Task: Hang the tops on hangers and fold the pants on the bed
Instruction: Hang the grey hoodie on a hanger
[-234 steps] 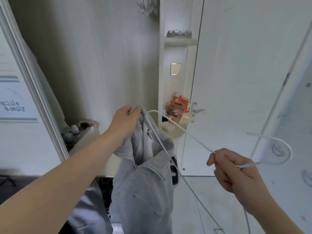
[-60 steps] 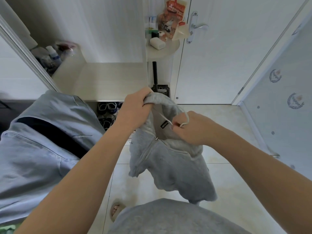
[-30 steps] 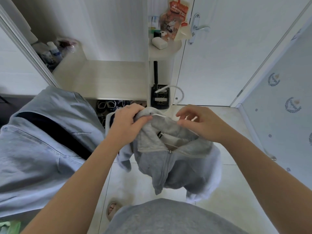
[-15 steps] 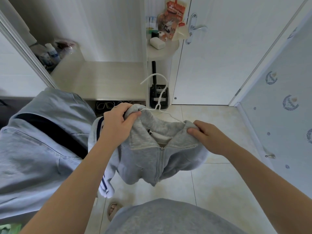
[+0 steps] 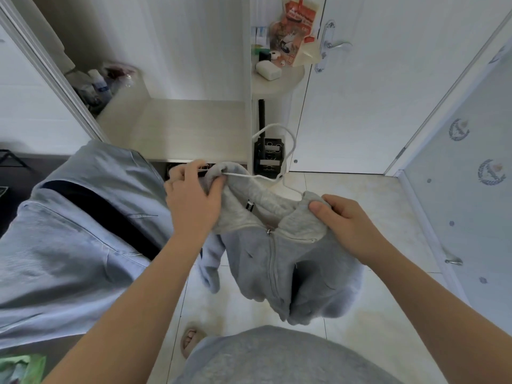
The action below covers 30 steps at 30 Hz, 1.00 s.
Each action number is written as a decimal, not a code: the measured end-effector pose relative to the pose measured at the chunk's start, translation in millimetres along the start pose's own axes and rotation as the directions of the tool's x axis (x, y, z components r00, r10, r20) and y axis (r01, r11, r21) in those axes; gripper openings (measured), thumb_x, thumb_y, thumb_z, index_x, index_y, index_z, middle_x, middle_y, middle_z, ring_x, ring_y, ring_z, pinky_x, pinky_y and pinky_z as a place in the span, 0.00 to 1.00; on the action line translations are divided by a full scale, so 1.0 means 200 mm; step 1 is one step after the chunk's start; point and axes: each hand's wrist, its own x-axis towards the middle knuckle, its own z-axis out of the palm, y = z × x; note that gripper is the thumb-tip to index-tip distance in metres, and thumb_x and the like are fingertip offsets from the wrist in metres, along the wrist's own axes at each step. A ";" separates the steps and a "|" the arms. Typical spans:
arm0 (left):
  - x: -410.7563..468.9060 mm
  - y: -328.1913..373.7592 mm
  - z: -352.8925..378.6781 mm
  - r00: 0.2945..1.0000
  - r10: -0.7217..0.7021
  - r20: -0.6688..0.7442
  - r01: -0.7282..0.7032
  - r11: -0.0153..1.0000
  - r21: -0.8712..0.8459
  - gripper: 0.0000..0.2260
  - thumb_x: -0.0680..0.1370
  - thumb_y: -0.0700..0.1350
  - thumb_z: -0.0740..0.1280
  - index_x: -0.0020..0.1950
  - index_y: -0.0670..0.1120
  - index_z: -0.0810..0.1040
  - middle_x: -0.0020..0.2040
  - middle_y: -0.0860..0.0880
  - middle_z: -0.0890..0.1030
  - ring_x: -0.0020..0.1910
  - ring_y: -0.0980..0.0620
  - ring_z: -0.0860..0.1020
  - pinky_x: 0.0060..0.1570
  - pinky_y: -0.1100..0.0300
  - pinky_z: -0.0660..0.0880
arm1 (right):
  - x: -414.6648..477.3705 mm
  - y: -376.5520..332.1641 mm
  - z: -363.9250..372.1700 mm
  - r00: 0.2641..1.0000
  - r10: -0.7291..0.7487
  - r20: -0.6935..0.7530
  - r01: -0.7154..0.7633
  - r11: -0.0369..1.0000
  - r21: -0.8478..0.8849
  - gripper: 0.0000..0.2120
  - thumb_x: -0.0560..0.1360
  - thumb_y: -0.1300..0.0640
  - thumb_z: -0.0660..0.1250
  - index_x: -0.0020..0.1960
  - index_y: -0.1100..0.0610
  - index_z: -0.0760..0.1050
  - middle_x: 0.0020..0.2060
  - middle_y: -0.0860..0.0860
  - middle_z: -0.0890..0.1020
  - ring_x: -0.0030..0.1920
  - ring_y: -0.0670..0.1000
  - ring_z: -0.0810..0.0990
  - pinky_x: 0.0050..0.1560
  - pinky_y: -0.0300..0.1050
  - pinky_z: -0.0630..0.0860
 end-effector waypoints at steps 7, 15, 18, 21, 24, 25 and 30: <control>-0.13 0.12 0.12 0.919 -0.249 0.305 0.376 0.786 -0.491 0.15 0.75 0.41 0.70 0.59 0.45 0.72 0.48 0.53 0.79 0.47 0.62 0.79 0.42 0.69 0.75 | -0.06 -0.03 0.05 0.993 0.113 -0.032 -0.107 0.984 0.145 0.26 0.79 0.38 0.61 0.38 0.61 0.78 0.31 0.49 0.79 0.35 0.43 0.75 0.40 0.37 0.71; 0.05 0.18 0.09 0.981 0.067 0.181 -0.004 0.944 -0.330 0.09 0.79 0.36 0.59 0.51 0.48 0.75 0.41 0.59 0.75 0.39 0.64 0.73 0.40 0.70 0.67 | -0.07 0.00 0.00 0.997 0.011 0.075 0.008 0.971 -0.240 0.14 0.79 0.60 0.63 0.58 0.43 0.72 0.37 0.47 0.79 0.33 0.44 0.74 0.36 0.37 0.70; 0.04 0.21 0.11 0.950 0.183 0.252 -0.090 0.936 -0.339 0.10 0.80 0.36 0.60 0.56 0.45 0.77 0.42 0.58 0.76 0.40 0.63 0.73 0.44 0.69 0.68 | -0.06 -0.03 0.01 0.998 0.019 0.061 -0.007 0.980 -0.198 0.16 0.75 0.68 0.62 0.52 0.47 0.70 0.39 0.56 0.79 0.29 0.44 0.71 0.31 0.38 0.68; 0.00 0.24 0.14 0.922 0.266 0.281 -0.153 0.918 -0.366 0.11 0.81 0.37 0.60 0.61 0.42 0.78 0.47 0.56 0.78 0.47 0.61 0.74 0.51 0.69 0.69 | -0.04 -0.04 0.09 0.992 0.014 0.124 0.014 0.975 -0.221 0.08 0.79 0.61 0.64 0.53 0.49 0.71 0.36 0.51 0.81 0.30 0.46 0.78 0.35 0.42 0.75; 0.00 0.24 0.14 0.910 0.299 0.288 -0.181 0.910 -0.374 0.12 0.81 0.37 0.60 0.63 0.44 0.78 0.47 0.57 0.78 0.48 0.60 0.74 0.51 0.68 0.69 | -0.01 -0.02 0.14 0.999 -0.037 0.039 0.049 0.929 -0.366 0.10 0.81 0.49 0.63 0.45 0.54 0.75 0.31 0.48 0.77 0.31 0.45 0.75 0.37 0.46 0.73; 0.01 0.24 0.13 0.907 0.300 0.297 -0.183 0.913 -0.364 0.13 0.81 0.37 0.60 0.63 0.44 0.78 0.48 0.57 0.78 0.48 0.59 0.74 0.51 0.67 0.69 | 0.00 -0.03 0.14 0.999 -0.046 -0.001 0.043 0.935 -0.352 0.13 0.82 0.48 0.62 0.44 0.55 0.76 0.30 0.49 0.76 0.31 0.44 0.74 0.37 0.47 0.73; 0.05 0.24 0.09 0.915 0.257 0.310 -0.162 0.940 -0.301 0.09 0.82 0.39 0.60 0.59 0.45 0.77 0.43 0.56 0.78 0.43 0.57 0.75 0.45 0.63 0.71 | 0.03 -0.05 0.12 0.992 -0.088 -0.094 0.051 0.941 -0.335 0.18 0.83 0.52 0.60 0.35 0.53 0.75 0.27 0.46 0.74 0.30 0.43 0.73 0.33 0.38 0.66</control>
